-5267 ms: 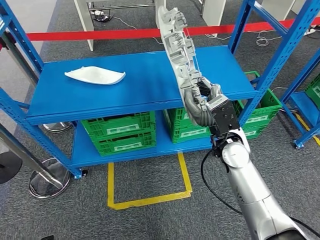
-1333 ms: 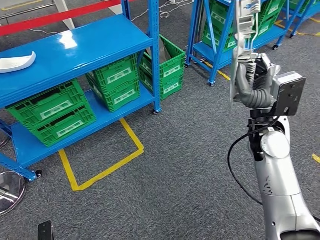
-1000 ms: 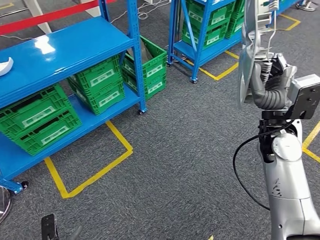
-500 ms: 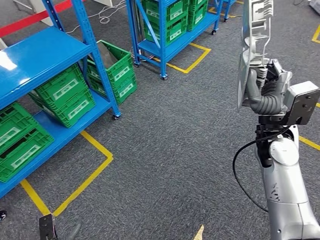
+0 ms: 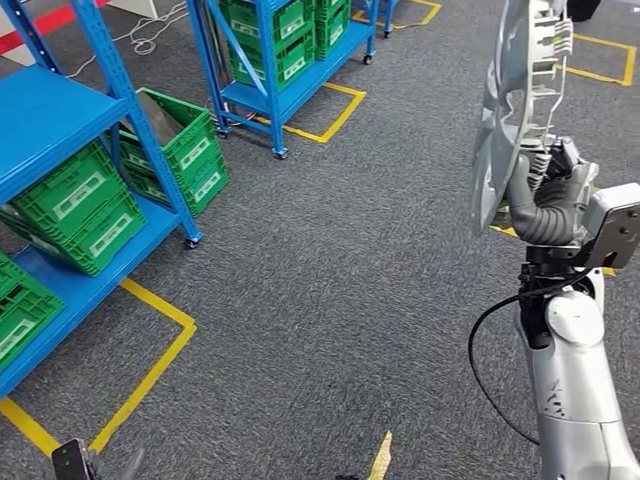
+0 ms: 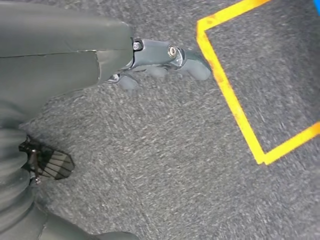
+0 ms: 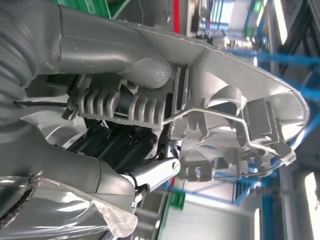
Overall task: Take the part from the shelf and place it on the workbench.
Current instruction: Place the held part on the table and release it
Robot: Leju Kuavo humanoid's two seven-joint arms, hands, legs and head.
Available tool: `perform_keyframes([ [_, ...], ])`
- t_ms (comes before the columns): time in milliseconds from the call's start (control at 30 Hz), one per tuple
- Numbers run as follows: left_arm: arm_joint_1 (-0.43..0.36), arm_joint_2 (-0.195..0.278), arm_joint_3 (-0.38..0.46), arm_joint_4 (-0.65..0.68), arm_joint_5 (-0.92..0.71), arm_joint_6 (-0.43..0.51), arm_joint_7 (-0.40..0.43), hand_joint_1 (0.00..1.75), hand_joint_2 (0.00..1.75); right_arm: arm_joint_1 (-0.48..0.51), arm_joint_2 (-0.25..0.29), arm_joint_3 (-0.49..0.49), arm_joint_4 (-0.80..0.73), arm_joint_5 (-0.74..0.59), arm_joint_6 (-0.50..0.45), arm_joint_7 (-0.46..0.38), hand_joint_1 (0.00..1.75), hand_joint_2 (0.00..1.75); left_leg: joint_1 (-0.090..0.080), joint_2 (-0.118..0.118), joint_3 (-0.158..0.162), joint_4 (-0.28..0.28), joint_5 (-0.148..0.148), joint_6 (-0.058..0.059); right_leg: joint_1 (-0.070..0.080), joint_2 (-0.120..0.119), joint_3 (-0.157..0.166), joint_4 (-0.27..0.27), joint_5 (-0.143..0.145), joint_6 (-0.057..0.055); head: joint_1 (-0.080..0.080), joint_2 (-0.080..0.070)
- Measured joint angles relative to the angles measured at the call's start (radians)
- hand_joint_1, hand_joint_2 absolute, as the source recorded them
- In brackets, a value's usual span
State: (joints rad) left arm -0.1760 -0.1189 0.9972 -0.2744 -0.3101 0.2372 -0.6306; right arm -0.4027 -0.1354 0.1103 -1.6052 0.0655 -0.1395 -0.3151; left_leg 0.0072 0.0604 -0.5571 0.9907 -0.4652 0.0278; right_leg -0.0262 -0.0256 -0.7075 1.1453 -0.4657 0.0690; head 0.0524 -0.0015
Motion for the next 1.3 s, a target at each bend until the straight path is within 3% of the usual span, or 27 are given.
perform_keyframes([
  [67,0.0,0.003,0.001,0.0,0.002,-0.001,-0.002,0.0,1.75,0.002,0.0,-0.009,-0.004,-0.002,0.0,-0.002,1.75,1.75,-0.005,0.017,-0.002,0.012,-0.01,-0.013,0.005,-0.031,0.061,-0.108,0.03,-0.01,0.001,0.0],
  [100,0.0,0.004,0.001,-0.001,0.003,-0.001,-0.003,0.0,1.75,0.005,0.0,-0.012,-0.005,-0.003,-0.001,-0.003,1.75,1.75,-0.008,0.025,-0.003,0.017,-0.013,-0.018,0.009,-0.037,0.071,-0.126,0.03,-0.02,0.001,0.0],
  [167,0.0,0.005,0.002,-0.001,0.004,-0.001,-0.005,0.0,1.75,0.011,0.0,-0.019,-0.006,-0.005,-0.002,-0.005,1.75,1.75,-0.009,0.042,-0.002,0.02,-0.016,-0.025,0.012,-0.016,0.068,-0.125,0.03,-0.042,0.001,0.0],
  [200,0.0,0.004,0.002,0.0,0.005,-0.001,-0.005,0.0,1.75,0.014,0.0,-0.022,-0.007,-0.005,-0.002,-0.005,1.75,1.75,-0.007,0.038,-0.001,0.024,-0.023,-0.03,0.012,-0.005,0.066,-0.124,0.031,-0.049,0.001,0.0],
  [267,0.0,0.004,0.004,-0.001,0.005,-0.001,-0.007,0.0,1.75,0.015,0.0,-0.026,-0.01,-0.006,-0.001,-0.005,1.75,1.75,-0.001,-0.001,-0.019,0.077,-0.065,-0.038,0.009,0.016,0.066,-0.125,0.033,-0.06,0.0,0.0],
  [333,0.002,0.004,0.005,-0.001,0.004,-0.001,-0.01,0.0,1.75,0.017,0.0,-0.027,-0.012,-0.007,0.0,-0.006,1.75,1.75,0.0,-0.044,-0.072,0.202,-0.133,-0.039,0.011,0.037,0.065,-0.125,0.035,-0.067,-0.001,0.0],
  [400,0.004,0.004,0.006,0.0,-0.001,0.0,-0.014,0.0,1.75,0.022,0.001,-0.029,-0.012,-0.01,0.0,-0.007,1.75,1.75,-0.001,-0.053,-0.121,0.31,-0.17,-0.034,0.015,0.061,0.064,-0.125,0.037,-0.072,-0.001,0.0],
  [433,0.004,0.004,0.006,0.0,-0.003,-0.004,-0.017,0.0,1.75,0.024,0.001,-0.031,-0.012,-0.013,0.001,-0.009,1.75,1.75,-0.003,-0.055,-0.125,0.316,-0.16,-0.029,0.018,0.074,0.064,-0.125,0.038,-0.073,-0.001,0.0],
  [467,0.004,0.004,0.006,0.0,-0.002,-0.012,-0.019,0.0,1.75,0.027,0.001,-0.033,-0.012,-0.016,0.002,-0.011,1.75,1.75,-0.005,-0.059,-0.113,0.285,-0.133,-0.022,0.021,0.088,0.064,-0.125,0.04,-0.075,-0.001,0.0],
  [500,0.003,0.003,0.006,0.0,0.003,-0.024,-0.021,0.0,1.75,0.029,0.001,-0.036,-0.012,-0.018,0.005,-0.014,1.75,1.75,-0.007,-0.069,-0.085,0.224,-0.095,-0.013,0.023,0.101,0.064,-0.125,0.041,-0.075,-0.001,0.0],
  [567,0.002,0.004,0.006,-0.001,0.019,-0.062,-0.027,0.0,1.75,0.032,0.001,-0.04,-0.013,-0.018,0.012,-0.02,1.75,1.75,-0.01,-0.121,-0.027,0.094,-0.034,0.007,0.023,0.123,0.061,-0.125,0.046,-0.073,0.001,0.0],
  [633,0.003,0.006,0.006,-0.001,0.03,-0.106,-0.035,0.0,1.75,0.037,0.001,-0.042,-0.016,-0.013,0.018,-0.025,1.75,1.75,-0.013,-0.152,-0.006,0.039,-0.022,0.016,0.016,0.146,0.052,-0.125,0.055,-0.063,-0.001,0.0],
  [700,0.004,0.005,0.006,-0.001,0.035,-0.145,-0.049,0.0,1.75,0.045,-0.003,-0.048,-0.022,-0.002,0.021,-0.025,1.75,1.75,-0.015,-0.131,-0.002,0.024,-0.016,0.016,0.009,0.164,0.042,-0.128,0.062,-0.05,-0.006,0.0],
  [767,0.007,0.003,0.004,-0.004,0.044,-0.161,-0.062,0.0,1.75,0.047,-0.014,-0.056,-0.032,0.013,0.02,-0.02,1.75,1.75,-0.012,-0.104,0.005,0.004,-0.005,0.015,0.012,0.124,0.021,-0.101,0.043,-0.042,-0.002,0.0],
  [833,0.015,0.003,0.003,-0.008,0.055,-0.141,-0.068,0.0,1.75,0.045,-0.025,-0.06,-0.043,0.031,0.019,-0.013,1.75,1.75,-0.011,-0.075,0.008,-0.005,0.0,0.016,0.014,0.058,-0.028,0.0,-0.017,-0.033,0.004,0.0],
  [900,0.026,0.003,0.003,-0.008,0.064,-0.11,-0.068,0.0,1.75,0.046,-0.033,-0.063,-0.056,0.043,0.019,-0.005,1.75,1.75,-0.011,-0.044,0.006,-0.004,-0.001,0.017,0.008,0.035,-0.077,0.115,-0.066,-0.02,0.007,0.0],
  [933,0.03,0.003,0.004,-0.008,0.066,-0.099,-0.068,0.0,1.75,0.046,-0.037,-0.065,-0.063,0.047,0.019,-0.002,1.75,1.75,-0.01,-0.03,0.005,-0.003,-0.002,0.015,0.004,0.03,-0.082,0.135,-0.068,-0.015,0.007,0.0],
  [967,0.033,0.003,0.004,-0.008,0.068,-0.095,-0.068,0.0,1.75,0.046,-0.042,-0.068,-0.07,0.049,0.019,0.0,1.75,1.75,-0.009,-0.017,0.005,-0.002,-0.004,0.013,0.0,0.025,-0.066,0.115,-0.052,-0.01,0.007,0.0],
  [1033,0.035,0.002,0.004,-0.008,0.068,-0.091,-0.068,0.0,1.75,0.044,-0.049,-0.075,-0.086,0.053,0.019,0.003,1.75,1.75,-0.006,0.005,0.006,0.005,-0.011,0.001,-0.003,-0.007,0.009,-0.008,-0.005,0.0,0.007,0.0],
  [1100,0.036,0.005,0.004,-0.009,0.068,-0.089,-0.068,0.0,1.75,0.04,-0.053,-0.079,-0.098,0.053,0.018,0.005,1.75,1.75,-0.01,0.022,0.005,0.017,-0.021,-0.012,0.0,-0.038,0.067,-0.103,0.015,-0.008,0.008,0.0],
  [1133,0.036,0.006,0.004,-0.009,0.068,-0.084,-0.068,0.0,1.75,0.039,-0.055,-0.081,-0.103,0.053,0.017,0.005,1.75,1.75,-0.013,0.029,0.005,0.021,-0.024,-0.017,0.004,-0.043,0.074,-0.115,0.011,-0.017,0.008,0.0],
  [1200,0.036,0.006,0.004,-0.008,0.069,-0.058,-0.068,0.0,1.75,0.041,-0.059,-0.086,-0.113,0.054,0.016,0.007,1.75,1.75,-0.014,0.045,0.007,0.024,-0.028,-0.023,0.006,-0.019,0.073,-0.112,0.012,-0.038,0.006,0.0],
  [1233,0.036,0.005,0.004,-0.008,0.069,-0.039,-0.067,0.0,1.75,0.041,-0.061,-0.088,-0.12,0.054,0.016,0.007,1.75,1.75,-0.011,0.04,0.006,0.031,-0.037,-0.027,0.006,-0.009,0.071,-0.112,0.012,-0.045,0.005,0.0],
  [1300,0.038,0.003,0.004,-0.008,0.069,-0.007,-0.065,0.0,1.75,0.039,-0.066,-0.091,-0.136,0.055,0.016,0.009,1.75,1.75,-0.005,0.001,-0.016,0.092,-0.082,-0.033,0.006,0.013,0.071,-0.113,0.014,-0.058,0.003,0.0],
])
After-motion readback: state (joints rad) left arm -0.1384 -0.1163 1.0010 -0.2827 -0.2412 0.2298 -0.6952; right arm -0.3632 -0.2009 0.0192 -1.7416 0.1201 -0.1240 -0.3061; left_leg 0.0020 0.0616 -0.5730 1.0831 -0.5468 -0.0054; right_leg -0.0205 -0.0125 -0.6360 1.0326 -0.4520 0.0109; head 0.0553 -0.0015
